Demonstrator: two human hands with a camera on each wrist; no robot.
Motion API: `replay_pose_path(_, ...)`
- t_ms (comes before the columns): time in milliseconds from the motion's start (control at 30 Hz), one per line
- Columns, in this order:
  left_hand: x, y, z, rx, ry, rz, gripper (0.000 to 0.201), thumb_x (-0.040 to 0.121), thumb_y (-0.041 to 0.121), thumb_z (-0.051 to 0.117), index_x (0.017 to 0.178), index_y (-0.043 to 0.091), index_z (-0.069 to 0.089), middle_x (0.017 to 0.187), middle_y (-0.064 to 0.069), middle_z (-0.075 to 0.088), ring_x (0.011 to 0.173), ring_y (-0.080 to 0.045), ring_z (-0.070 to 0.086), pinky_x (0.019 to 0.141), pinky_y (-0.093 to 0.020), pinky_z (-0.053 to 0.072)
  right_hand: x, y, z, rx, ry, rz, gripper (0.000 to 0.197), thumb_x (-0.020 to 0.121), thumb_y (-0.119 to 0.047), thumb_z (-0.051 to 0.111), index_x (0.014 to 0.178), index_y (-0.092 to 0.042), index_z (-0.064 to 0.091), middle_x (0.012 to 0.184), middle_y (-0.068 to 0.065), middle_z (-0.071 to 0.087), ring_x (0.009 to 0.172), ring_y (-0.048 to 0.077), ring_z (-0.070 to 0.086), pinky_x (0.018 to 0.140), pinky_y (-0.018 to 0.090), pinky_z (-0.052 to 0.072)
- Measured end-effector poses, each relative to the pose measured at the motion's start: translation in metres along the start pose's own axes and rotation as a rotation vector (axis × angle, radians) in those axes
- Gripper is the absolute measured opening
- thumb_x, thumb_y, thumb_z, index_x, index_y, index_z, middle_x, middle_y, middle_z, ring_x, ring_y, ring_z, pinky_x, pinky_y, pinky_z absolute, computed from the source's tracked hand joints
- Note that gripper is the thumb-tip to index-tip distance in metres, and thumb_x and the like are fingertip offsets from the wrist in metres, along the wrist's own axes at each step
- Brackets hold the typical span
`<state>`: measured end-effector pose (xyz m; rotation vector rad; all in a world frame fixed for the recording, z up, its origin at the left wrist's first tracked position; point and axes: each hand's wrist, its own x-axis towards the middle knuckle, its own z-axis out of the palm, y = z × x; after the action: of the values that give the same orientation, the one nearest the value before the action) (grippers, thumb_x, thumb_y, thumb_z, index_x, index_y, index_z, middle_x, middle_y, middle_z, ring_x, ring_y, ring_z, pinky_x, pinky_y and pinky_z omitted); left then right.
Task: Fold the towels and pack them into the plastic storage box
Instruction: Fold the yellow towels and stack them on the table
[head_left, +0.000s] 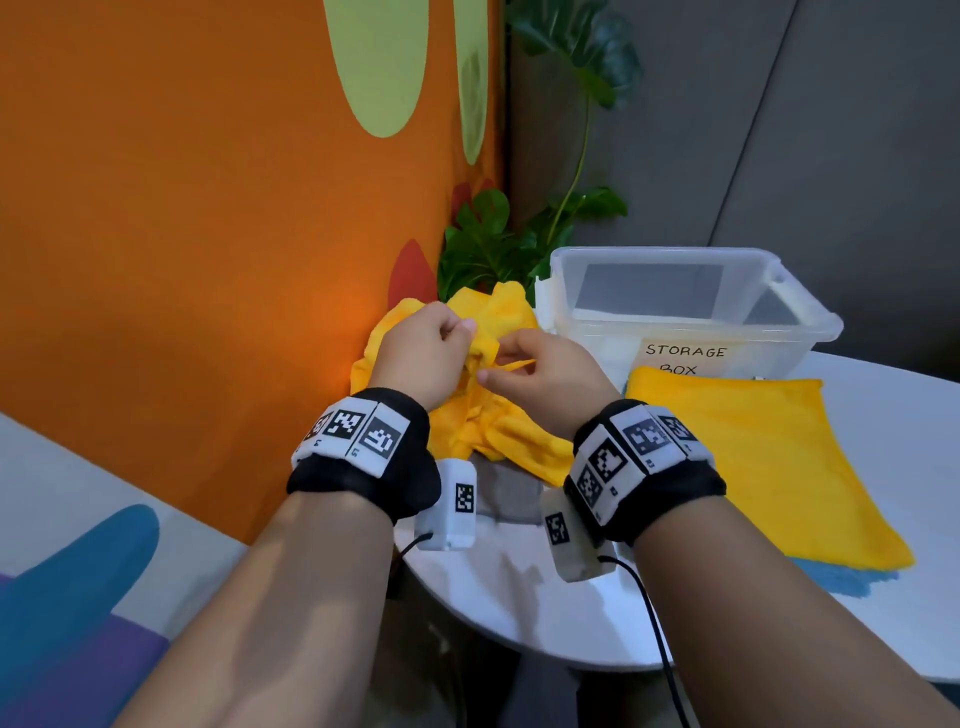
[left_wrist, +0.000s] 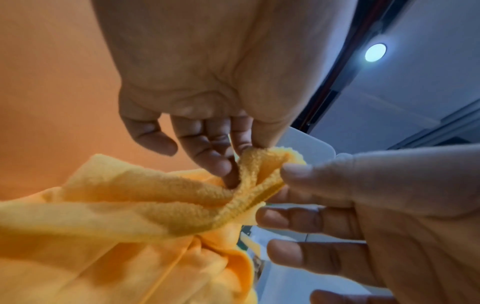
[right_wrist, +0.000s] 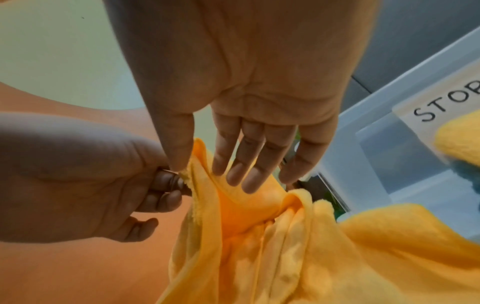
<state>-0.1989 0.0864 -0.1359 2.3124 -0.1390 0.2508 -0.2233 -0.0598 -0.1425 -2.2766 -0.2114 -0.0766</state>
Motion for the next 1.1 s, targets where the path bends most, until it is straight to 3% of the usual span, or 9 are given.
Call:
replay_pose_path(200,-0.008,0.031,-0.007,-0.151,0.064,0.09,0.02,0.097,0.029,0.05,0.081,0.02,0.057,0.081,-0.005,0.066,0.081,-0.025,0.064,0.077,-0.042,0.051,-0.012,-0.012,-0.02,0.013,0.247,-0.1,0.022,0.093,-0.031,0.056,0.081,-0.012,0.054,0.075,0.001,0.059,0.077,0.02,0.055,0.068,0.033,0.042)
replay_pose_path(333,-0.019,0.052,-0.011,-0.36,0.001,0.129,0.006,0.091,0.028,0.061,0.088,0.028,0.055,0.09,-0.006,0.07,0.087,-0.023,0.067,0.082,-0.042,0.054,-0.02,-0.02,-0.041,0.19,0.434,-0.097,0.024,0.093,-0.027,0.055,0.071,-0.019,0.05,0.069,0.0,0.06,0.08,0.022,0.065,0.072,0.037,0.05)
replay_pose_path(400,-0.024,0.061,-0.01,-0.391,-0.056,0.192,0.01,0.088,0.024,0.068,0.09,0.024,0.058,0.092,0.0,0.068,0.086,-0.013,0.067,0.078,-0.029,0.053,-0.024,-0.024,-0.05,0.269,0.447,-0.103,0.017,0.094,-0.023,0.052,0.078,-0.021,0.059,0.074,-0.001,0.063,0.08,0.018,0.066,0.073,0.034,0.052)
replay_pose_path(467,-0.027,0.067,-0.009,-0.413,-0.066,0.231,0.018,0.083,0.019,0.073,0.092,0.023,0.058,0.096,0.004,0.066,0.084,-0.008,0.068,0.077,-0.024,0.054,-0.027,-0.027,-0.059,0.384,0.391,-0.119,0.023,0.096,-0.014,0.045,0.1,-0.019,0.066,0.088,-0.001,0.067,0.078,0.011,0.065,0.072,0.028,0.053)
replay_pose_path(567,-0.025,0.071,-0.009,-0.314,0.042,0.251,0.02,0.082,0.017,0.074,0.093,0.024,0.058,0.089,0.009,0.064,0.076,-0.007,0.065,0.073,-0.024,0.053,-0.034,-0.028,-0.068,0.442,0.3,-0.14,0.042,0.095,-0.001,0.036,0.122,-0.02,0.061,0.1,-0.002,0.066,0.076,0.005,0.066,0.067,0.014,0.047)
replay_pose_path(700,-0.025,0.077,-0.013,-0.196,0.122,0.314,0.008,0.089,0.015,0.063,0.091,0.023,0.063,0.078,0.01,0.062,0.075,-0.012,0.059,0.073,-0.03,0.05,-0.039,-0.023,-0.073,0.212,0.35,-0.18,0.049,0.095,0.001,0.037,0.129,-0.027,0.057,0.104,-0.003,0.044,0.09,-0.002,0.049,0.083,0.002,0.038)
replay_pose_path(800,-0.032,0.082,-0.017,-0.241,0.036,0.37,0.009,0.094,0.014,0.056,0.093,0.022,0.061,0.081,0.005,0.063,0.081,-0.018,0.061,0.074,-0.031,0.049,-0.04,-0.017,-0.077,0.165,0.363,-0.161,0.044,0.095,-0.006,0.045,0.128,-0.032,0.057,0.123,-0.005,0.038,0.112,-0.002,0.039,0.101,0.014,0.034)
replay_pose_path(933,-0.035,0.09,-0.023,-0.299,-0.008,0.396,0.008,0.096,0.013,0.051,0.097,0.018,0.057,0.08,0.006,0.062,0.079,-0.015,0.059,0.075,-0.033,0.049,-0.041,-0.014,-0.08,0.047,0.355,-0.165,0.042,0.095,-0.013,0.048,0.137,-0.018,0.05,0.14,-0.002,0.045,0.128,0.013,0.043,0.11,0.032,0.035)
replay_pose_path(1100,-0.031,0.079,-0.021,-0.01,0.053,0.342,0.026,0.086,0.003,0.051,0.094,0.027,0.057,0.086,0.01,0.057,0.072,-0.018,0.056,0.067,-0.034,0.048,-0.042,-0.015,-0.093,-0.013,0.538,-0.122,0.041,0.097,-0.013,0.044,0.139,-0.012,0.044,0.143,0.001,0.04,0.123,0.014,0.045,0.1,0.02,0.034)
